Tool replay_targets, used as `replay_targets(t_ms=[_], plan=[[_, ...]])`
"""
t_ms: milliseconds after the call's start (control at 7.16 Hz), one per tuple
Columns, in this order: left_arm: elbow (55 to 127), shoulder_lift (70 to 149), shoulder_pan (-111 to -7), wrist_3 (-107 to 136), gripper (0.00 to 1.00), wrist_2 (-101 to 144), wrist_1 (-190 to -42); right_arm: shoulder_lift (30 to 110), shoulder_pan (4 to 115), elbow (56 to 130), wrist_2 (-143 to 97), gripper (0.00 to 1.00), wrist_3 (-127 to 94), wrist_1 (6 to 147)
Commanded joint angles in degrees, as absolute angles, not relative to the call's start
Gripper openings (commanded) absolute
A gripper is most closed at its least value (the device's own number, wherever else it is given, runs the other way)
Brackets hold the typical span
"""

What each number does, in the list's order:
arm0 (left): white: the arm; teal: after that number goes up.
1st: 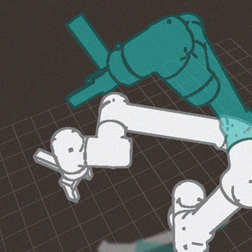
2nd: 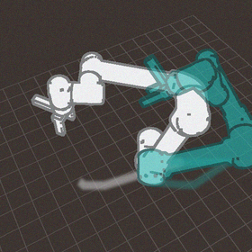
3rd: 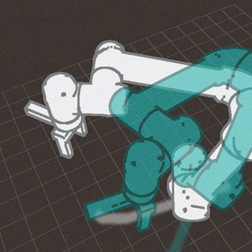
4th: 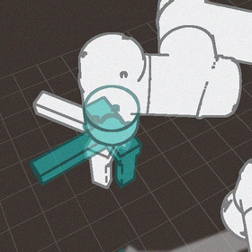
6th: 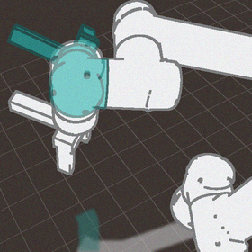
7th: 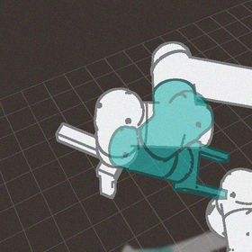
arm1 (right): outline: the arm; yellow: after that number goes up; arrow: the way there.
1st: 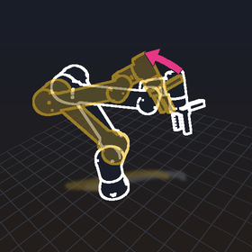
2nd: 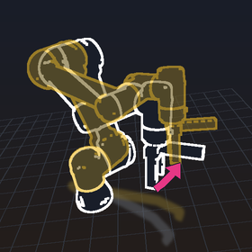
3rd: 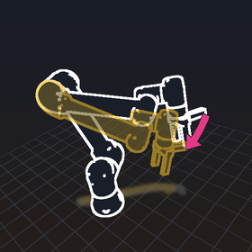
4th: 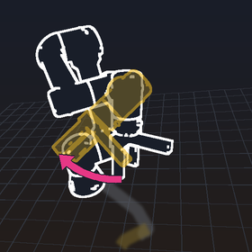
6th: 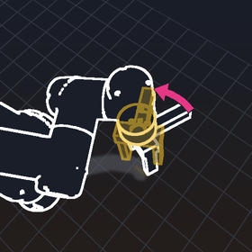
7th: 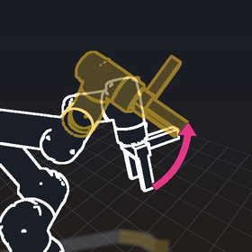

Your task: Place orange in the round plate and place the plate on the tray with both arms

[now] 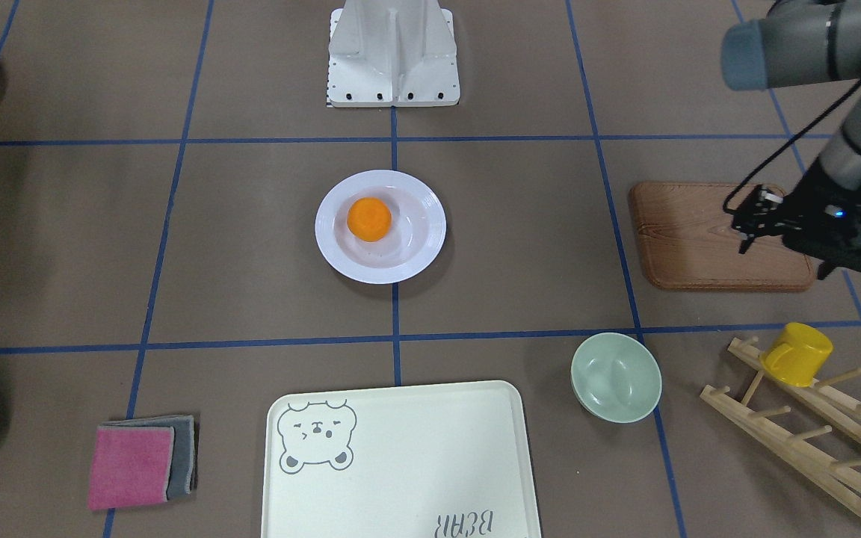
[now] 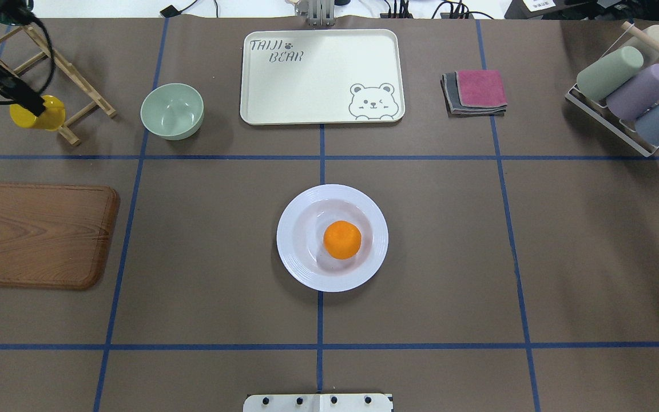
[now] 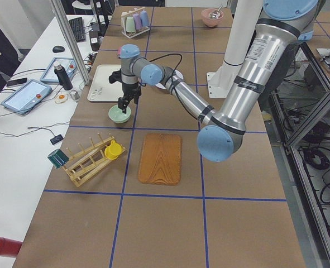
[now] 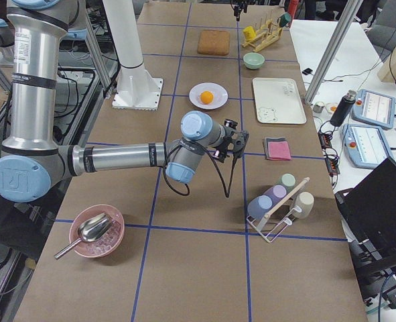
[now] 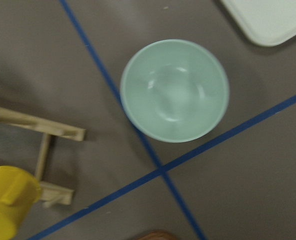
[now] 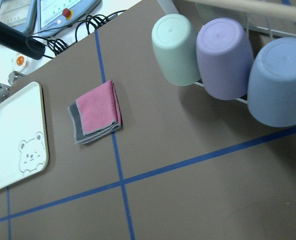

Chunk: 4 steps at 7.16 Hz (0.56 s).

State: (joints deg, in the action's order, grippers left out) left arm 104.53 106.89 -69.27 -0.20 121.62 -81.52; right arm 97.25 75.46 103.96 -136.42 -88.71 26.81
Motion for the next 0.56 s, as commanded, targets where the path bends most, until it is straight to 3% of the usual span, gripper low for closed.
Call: replay_targets(t_ms=[0,419], plan=[[103.63,94.97,-81.78,-14.52,0.99,125.15,-82.7,97.21,63.17,110.89,-120.41,1.0,-105.94,23.91],[101.68,88.27,-91.48,-14.76,0.99,133.06,-82.96,97.38,41.92,114.26,-94.41,0.98,-115.11,23.99]])
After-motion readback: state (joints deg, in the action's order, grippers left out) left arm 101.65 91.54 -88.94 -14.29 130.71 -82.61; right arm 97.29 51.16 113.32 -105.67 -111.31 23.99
